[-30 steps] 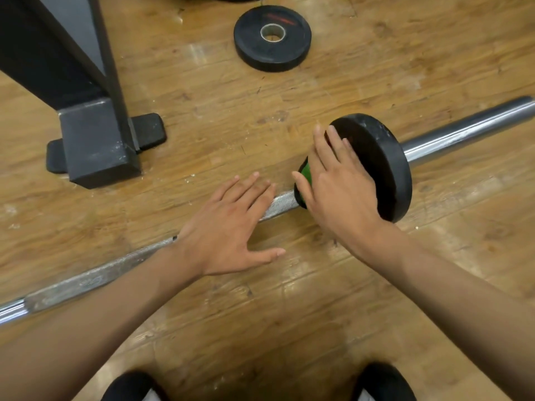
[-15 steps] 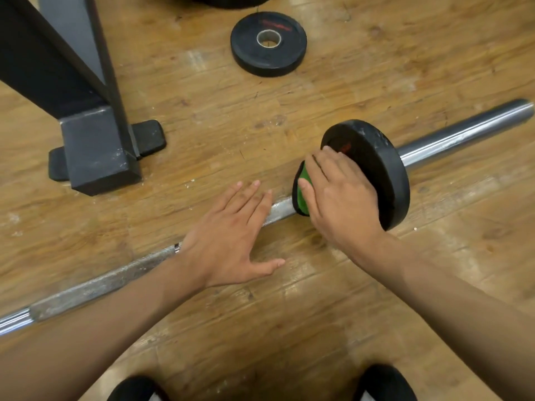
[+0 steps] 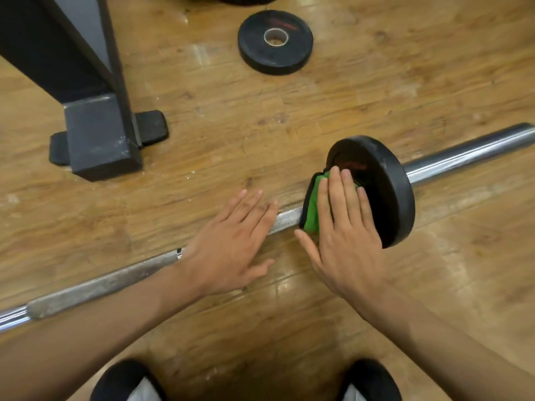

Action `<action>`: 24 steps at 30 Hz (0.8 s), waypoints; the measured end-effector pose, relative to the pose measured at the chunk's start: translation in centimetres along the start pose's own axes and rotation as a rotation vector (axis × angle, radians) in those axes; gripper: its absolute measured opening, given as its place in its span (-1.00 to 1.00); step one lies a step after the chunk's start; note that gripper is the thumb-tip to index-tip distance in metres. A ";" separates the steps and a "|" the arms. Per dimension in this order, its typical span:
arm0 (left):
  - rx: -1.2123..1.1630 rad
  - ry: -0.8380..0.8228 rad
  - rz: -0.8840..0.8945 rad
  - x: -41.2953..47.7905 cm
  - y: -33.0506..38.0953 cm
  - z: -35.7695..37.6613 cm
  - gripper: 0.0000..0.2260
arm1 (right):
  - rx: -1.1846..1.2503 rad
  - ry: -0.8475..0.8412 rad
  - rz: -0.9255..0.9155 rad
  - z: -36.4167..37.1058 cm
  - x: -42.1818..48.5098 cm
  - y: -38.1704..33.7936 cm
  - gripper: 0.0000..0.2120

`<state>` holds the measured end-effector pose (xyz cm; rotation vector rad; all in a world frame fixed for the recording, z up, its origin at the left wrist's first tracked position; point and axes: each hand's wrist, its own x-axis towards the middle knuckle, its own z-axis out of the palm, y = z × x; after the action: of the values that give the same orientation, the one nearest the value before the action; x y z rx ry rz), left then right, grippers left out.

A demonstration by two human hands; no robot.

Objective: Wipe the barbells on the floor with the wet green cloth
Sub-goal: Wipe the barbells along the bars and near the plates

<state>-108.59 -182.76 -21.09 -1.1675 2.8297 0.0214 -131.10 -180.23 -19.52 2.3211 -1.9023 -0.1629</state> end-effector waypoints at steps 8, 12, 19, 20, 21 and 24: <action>-0.005 -0.023 -0.034 -0.4 1.7 -0.1 -0.11 | -0.034 0.030 0.023 -0.8 3.1 -1.3 -0.24; -0.011 -0.013 -0.026 -0.8 2.2 -0.1 -0.13 | 0.096 0.145 -0.023 1.0 -0.6 0.7 -0.36; -0.020 -0.027 -0.041 -0.8 2.9 -0.4 -0.10 | 0.164 0.188 0.025 0.5 4.2 0.8 -0.42; -0.030 -0.036 -0.034 -0.7 2.8 -0.4 -0.11 | 0.144 0.186 0.028 0.6 4.2 0.8 -0.47; -0.035 -0.044 -0.028 -0.6 2.7 -0.4 -0.12 | 0.151 0.194 0.023 0.8 3.7 1.0 -0.54; -0.022 -0.047 -0.029 -0.4 2.1 -0.6 -0.12 | 0.185 0.278 0.025 1.7 0.5 1.2 -0.58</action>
<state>-109.86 -180.97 -20.54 -1.1959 2.7785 0.0780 -132.41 -181.04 -20.97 2.2848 -1.8725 0.3358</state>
